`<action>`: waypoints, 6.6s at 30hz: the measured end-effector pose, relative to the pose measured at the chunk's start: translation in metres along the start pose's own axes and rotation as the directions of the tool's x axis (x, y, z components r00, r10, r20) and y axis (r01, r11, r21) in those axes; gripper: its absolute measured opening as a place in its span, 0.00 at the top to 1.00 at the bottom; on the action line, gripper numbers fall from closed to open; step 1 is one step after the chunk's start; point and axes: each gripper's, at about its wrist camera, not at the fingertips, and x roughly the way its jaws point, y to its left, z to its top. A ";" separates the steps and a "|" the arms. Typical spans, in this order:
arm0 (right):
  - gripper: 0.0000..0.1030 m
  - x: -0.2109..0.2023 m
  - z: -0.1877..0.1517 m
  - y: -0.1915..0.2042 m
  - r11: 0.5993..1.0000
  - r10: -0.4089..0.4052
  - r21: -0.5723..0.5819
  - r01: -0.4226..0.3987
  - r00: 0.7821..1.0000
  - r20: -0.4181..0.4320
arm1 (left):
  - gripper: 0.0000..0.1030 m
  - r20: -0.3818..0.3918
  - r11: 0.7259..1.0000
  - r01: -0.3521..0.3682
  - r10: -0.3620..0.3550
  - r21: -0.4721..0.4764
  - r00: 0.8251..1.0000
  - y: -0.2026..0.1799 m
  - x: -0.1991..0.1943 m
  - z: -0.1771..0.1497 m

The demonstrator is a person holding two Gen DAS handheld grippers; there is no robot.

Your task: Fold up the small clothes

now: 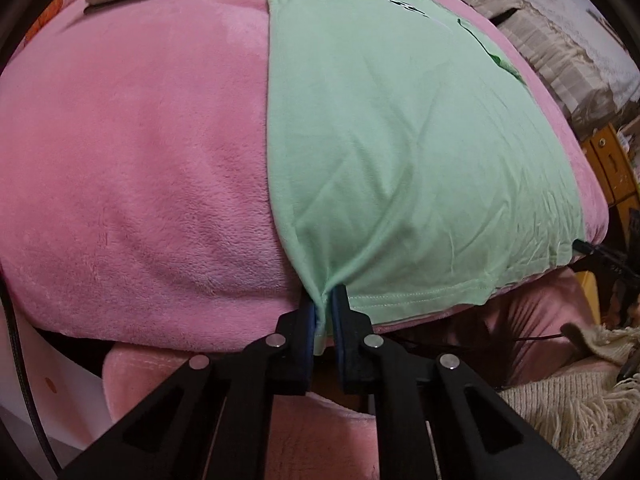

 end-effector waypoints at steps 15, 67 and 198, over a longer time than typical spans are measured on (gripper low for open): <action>0.96 -0.062 0.013 -0.001 0.992 0.115 0.030 -0.120 0.984 0.133 | 0.98 0.100 0.972 0.228 -0.222 -0.061 0.970 0.005 -0.059 0.008; 0.96 0.054 0.380 -0.089 0.907 0.063 0.359 -0.221 0.913 0.402 | 0.98 0.366 0.900 -0.006 0.183 -0.435 0.912 0.046 0.023 0.404; 0.89 0.168 0.499 0.060 0.995 0.056 0.067 -0.074 0.971 0.233 | 0.41 0.314 0.987 -0.161 0.153 -0.001 0.937 -0.056 0.111 0.479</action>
